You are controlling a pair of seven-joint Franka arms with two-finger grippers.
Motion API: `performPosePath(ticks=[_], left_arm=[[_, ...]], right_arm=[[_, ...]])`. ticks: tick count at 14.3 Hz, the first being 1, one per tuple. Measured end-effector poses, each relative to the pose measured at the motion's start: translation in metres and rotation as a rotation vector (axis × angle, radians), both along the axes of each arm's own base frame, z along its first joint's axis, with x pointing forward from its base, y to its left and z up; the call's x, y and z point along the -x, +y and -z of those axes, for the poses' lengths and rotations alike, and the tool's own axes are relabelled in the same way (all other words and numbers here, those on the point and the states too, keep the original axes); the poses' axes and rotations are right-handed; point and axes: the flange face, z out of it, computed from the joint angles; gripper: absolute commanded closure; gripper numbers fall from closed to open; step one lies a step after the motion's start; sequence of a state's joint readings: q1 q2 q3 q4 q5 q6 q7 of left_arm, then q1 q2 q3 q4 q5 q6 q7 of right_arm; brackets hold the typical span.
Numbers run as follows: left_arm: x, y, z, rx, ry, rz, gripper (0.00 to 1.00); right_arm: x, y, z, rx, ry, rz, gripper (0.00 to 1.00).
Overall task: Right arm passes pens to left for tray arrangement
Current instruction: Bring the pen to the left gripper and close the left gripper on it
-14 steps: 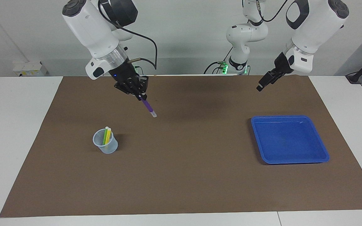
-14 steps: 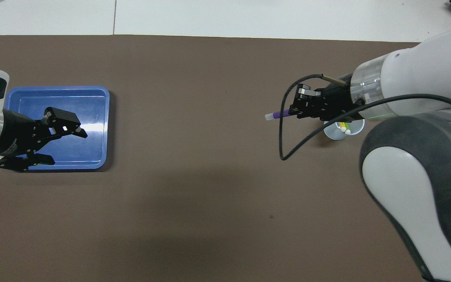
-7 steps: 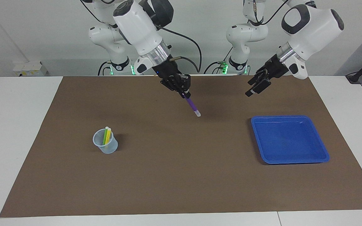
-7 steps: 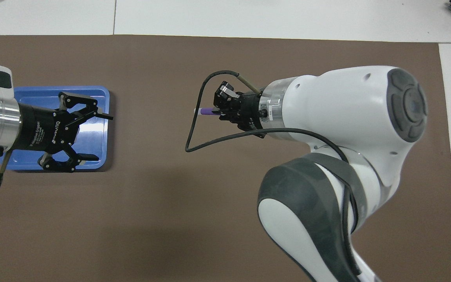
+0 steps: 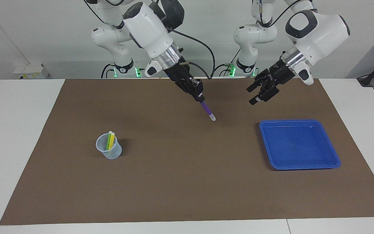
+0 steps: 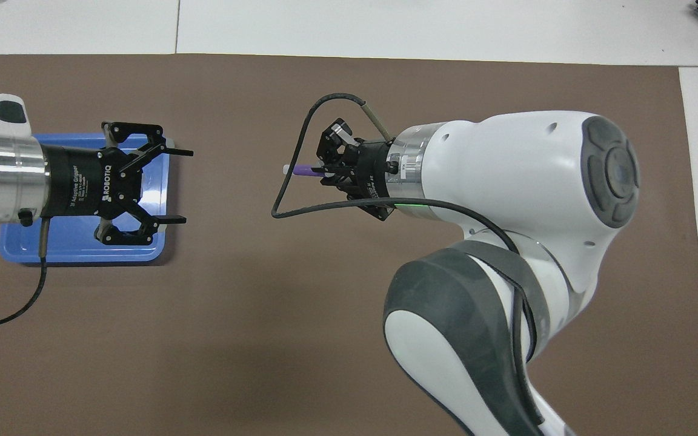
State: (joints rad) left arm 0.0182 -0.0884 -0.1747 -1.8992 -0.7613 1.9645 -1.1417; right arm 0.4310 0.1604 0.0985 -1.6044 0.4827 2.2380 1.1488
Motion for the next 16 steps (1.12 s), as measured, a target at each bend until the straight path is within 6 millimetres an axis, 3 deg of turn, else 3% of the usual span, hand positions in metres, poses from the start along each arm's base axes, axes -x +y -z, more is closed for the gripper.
performPosePath(ticks=[5,9,12,14,16], left_arm=[[-0.004,-0.038,0.002,0.086,-0.014,-0.068,0.06],[-0.002,-0.054,0.001,0.107,0.004,-0.087,0.1],[0.0,-0.07,0.0,0.118,-0.01,-0.111,0.16],[0.0,-0.077,0.001,0.121,-0.003,-0.117,0.29],[0.0,-0.08,0.002,0.121,-0.006,-0.122,0.28]], right_arm=[[0.003,0.006,-0.005,-0.079,0.073,0.07,1.0],[0.004,0.009,-0.006,-0.127,0.106,0.081,1.0],[0.007,0.013,-0.005,-0.13,0.112,0.076,1.0],[0.008,0.016,-0.002,-0.128,0.117,0.073,1.0],[0.009,0.02,0.0,-0.125,0.121,0.066,1.0]])
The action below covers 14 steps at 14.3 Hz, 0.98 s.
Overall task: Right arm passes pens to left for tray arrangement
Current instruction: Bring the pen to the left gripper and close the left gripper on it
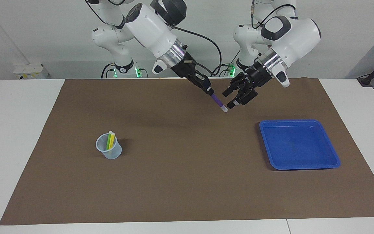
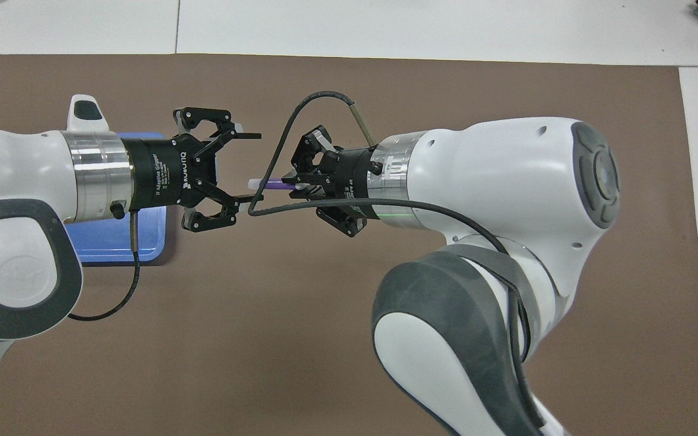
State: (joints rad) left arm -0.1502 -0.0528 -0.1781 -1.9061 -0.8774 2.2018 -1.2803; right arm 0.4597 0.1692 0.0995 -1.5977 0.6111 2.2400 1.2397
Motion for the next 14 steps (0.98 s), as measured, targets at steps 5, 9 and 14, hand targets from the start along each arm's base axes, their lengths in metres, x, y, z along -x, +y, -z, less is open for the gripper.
performPosePath(ticks=[5,9,14], left_arm=[[0.0,0.001,0.016,-0.012,0.004,-0.028,0.27],[0.0,0.002,0.02,-0.015,0.004,-0.038,0.37],[0.001,0.002,0.025,-0.019,0.01,-0.039,0.39]], right_arm=[[0.001,0.002,0.001,0.0,0.001,-0.004,1.0],[0.0,0.002,0.002,0.002,0.003,-0.003,1.0],[-0.002,0.001,0.005,0.004,0.006,0.001,1.0]])
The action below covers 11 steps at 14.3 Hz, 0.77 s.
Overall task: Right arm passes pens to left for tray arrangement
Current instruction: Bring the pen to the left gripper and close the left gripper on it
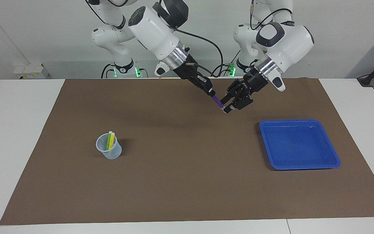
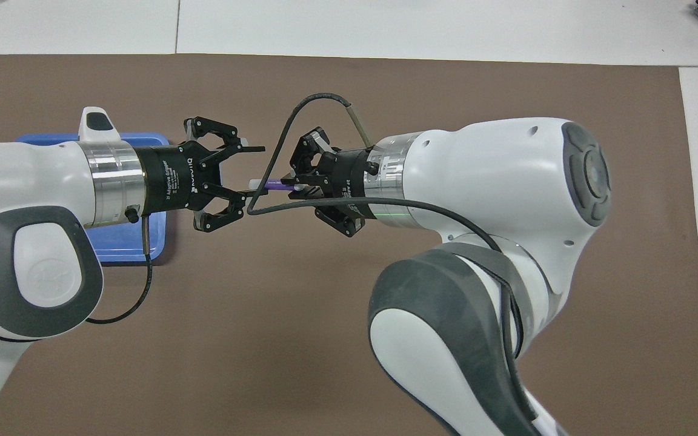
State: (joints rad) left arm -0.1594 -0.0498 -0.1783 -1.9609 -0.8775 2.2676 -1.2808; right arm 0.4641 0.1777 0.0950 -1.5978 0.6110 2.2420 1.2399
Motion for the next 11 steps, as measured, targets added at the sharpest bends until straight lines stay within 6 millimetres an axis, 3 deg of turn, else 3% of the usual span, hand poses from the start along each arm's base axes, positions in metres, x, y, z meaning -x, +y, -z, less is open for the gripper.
performPosePath(ticks=[2,3,4,5,6,7,8,11], left_arm=[[-0.0003,0.0003,0.0011,-0.002,-0.005,-0.008,0.4],[-0.0003,0.0002,0.0015,-0.002,-0.007,-0.01,0.48],[-0.0001,-0.0002,0.0018,-0.003,-0.007,-0.01,0.67],[0.0002,-0.001,0.0021,-0.003,-0.008,-0.01,0.69],[0.0012,-0.0026,0.0035,-0.004,-0.006,-0.007,0.59],[0.0026,-0.0051,0.005,-0.005,-0.003,-0.002,0.37],[0.0031,-0.0065,0.0055,-0.006,-0.005,-0.002,0.26],[0.0027,-0.0066,0.0054,-0.006,-0.011,-0.007,0.25]], right_arm=[[-0.0005,-0.0002,0.0006,0.0,0.0,0.001,1.0],[-0.0007,-0.0004,0.0008,0.001,0.001,0.001,1.0],[-0.0009,-0.0007,0.0009,0.001,0.001,0.002,1.0],[-0.0011,-0.0009,0.001,0.001,0.001,0.002,1.0],[-0.002,-0.0021,0.0009,0.001,0.0,0.005,1.0],[-0.0032,-0.0037,0.001,0.001,-0.001,0.009,1.0],[-0.0034,-0.0041,0.0012,0.001,-0.001,0.01,1.0],[-0.0003,0.0007,0.0008,-0.004,0.002,0.002,1.0]])
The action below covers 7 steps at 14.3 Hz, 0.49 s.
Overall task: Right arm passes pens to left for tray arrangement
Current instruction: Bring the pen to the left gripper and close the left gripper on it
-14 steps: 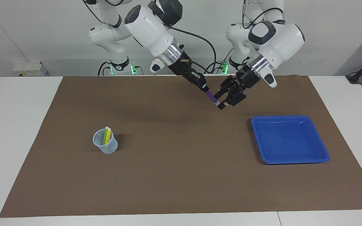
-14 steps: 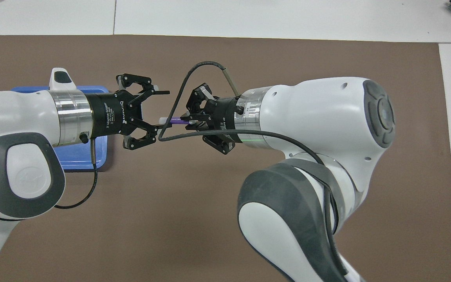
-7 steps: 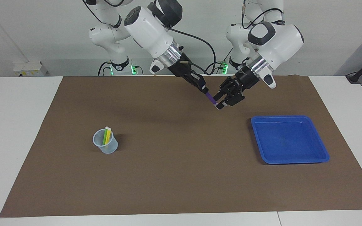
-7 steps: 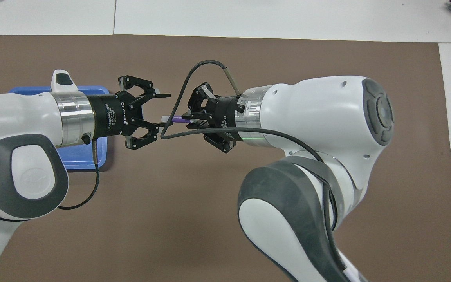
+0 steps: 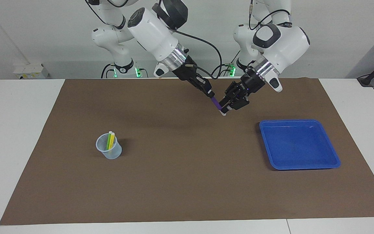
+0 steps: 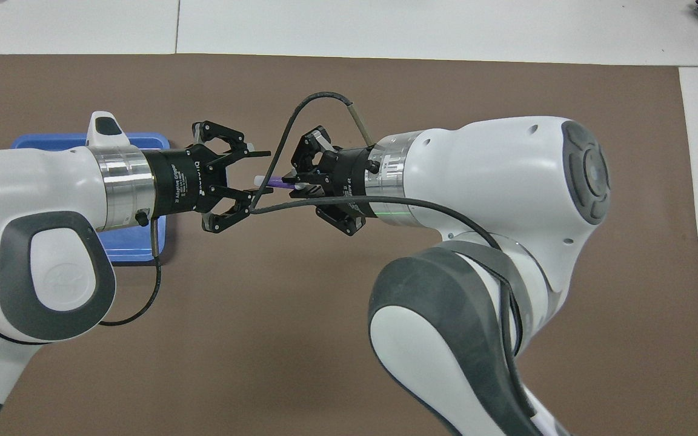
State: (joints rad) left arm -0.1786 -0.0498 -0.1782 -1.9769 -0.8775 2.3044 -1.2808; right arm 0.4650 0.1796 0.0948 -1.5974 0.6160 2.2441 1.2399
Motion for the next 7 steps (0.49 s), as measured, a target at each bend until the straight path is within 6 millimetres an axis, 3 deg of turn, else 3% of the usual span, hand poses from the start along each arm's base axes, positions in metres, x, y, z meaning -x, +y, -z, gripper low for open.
performPosePath(ticks=[1,3,5,6,7], left_arm=[[-0.0001,0.0001,-0.0001,0.0,-0.001,-0.001,0.24],[-0.0007,0.0014,-0.0001,0.0,-0.002,-0.005,0.03],[-0.0007,0.0019,0.0008,-0.001,-0.001,-0.006,0.02],[-0.0003,0.0016,0.002,-0.002,0.001,-0.005,0.07],[0.0,0.0015,0.0032,-0.002,0.004,-0.005,0.37]], right_arm=[[0.0006,0.001,-0.0007,-0.01,0.005,0.001,1.0],[-0.0001,0.0003,-0.0018,-0.025,0.012,0.007,1.0],[-0.0003,0.0001,-0.0023,-0.027,0.012,0.008,1.0],[-0.0003,0.0001,-0.0023,-0.027,0.012,0.008,1.0],[-0.0003,0.0001,-0.0023,-0.028,0.013,0.008,1.0]])
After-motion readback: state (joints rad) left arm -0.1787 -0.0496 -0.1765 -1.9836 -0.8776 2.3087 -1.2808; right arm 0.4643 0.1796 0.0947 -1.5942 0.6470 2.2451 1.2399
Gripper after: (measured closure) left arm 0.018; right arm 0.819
